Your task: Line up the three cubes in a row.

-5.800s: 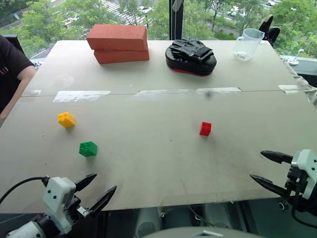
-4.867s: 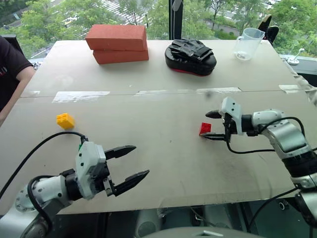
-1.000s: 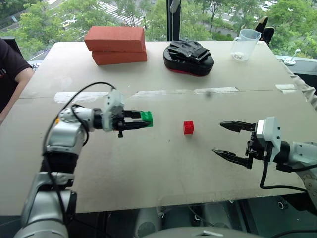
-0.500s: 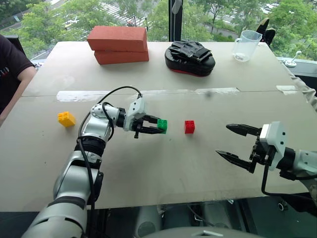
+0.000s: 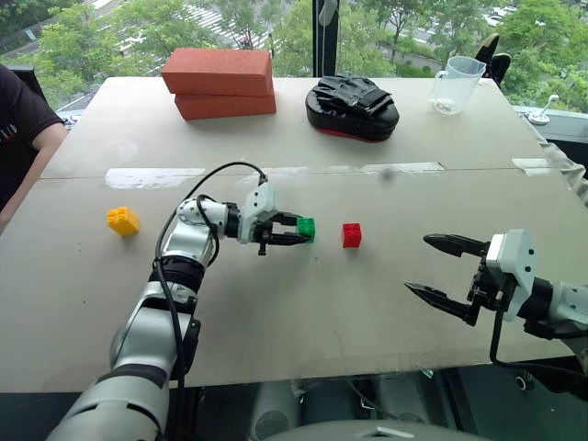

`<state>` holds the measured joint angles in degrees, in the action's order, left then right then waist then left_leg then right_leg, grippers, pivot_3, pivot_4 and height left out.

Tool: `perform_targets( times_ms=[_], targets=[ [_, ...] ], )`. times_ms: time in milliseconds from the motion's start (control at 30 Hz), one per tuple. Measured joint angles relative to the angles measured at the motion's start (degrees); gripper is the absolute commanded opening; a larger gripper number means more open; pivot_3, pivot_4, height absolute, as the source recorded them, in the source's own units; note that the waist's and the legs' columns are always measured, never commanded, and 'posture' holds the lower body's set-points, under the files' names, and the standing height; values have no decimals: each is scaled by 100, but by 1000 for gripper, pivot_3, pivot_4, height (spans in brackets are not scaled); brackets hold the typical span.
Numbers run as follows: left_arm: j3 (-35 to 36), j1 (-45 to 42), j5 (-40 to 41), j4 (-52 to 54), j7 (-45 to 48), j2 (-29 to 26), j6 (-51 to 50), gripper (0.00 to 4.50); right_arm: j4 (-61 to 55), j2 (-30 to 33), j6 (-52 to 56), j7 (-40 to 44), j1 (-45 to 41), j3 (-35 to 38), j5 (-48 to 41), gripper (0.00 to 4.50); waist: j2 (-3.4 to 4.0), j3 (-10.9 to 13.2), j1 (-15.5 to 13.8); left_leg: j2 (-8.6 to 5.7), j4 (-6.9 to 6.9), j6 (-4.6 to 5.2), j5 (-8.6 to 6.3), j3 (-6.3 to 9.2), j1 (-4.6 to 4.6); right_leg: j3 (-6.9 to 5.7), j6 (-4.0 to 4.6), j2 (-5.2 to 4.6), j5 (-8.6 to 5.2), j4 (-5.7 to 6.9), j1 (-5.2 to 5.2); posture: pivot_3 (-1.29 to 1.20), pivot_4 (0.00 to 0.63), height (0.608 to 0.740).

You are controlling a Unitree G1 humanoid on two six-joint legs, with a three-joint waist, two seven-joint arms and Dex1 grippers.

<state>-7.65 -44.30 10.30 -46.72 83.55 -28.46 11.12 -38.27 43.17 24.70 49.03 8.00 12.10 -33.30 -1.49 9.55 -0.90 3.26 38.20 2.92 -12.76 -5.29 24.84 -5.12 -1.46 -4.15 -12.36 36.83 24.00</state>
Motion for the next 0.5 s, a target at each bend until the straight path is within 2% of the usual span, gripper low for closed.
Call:
perform_targets(
  times_ms=[400, 500],
  targets=[
    [62, 244, 48, 124, 39, 38, -12, 1857, 1, 90, 6, 48, -35, 4, -77, 4281, 0, 0, -4, 1, 3, 0, 0, 10, -2, -8, 2, 0, -1, 0, -8, 0, 150, 740],
    [62, 243, 28, 67, 16, 64, 101, 2617, 0, 91, 8, 41, -34, 15, -99, 4281, 0, 0, -6, 0, 4, 0, 0, 12, -2, -9, 1, -1, 0, 0, -10, 0, 150, 740]
  ],
)
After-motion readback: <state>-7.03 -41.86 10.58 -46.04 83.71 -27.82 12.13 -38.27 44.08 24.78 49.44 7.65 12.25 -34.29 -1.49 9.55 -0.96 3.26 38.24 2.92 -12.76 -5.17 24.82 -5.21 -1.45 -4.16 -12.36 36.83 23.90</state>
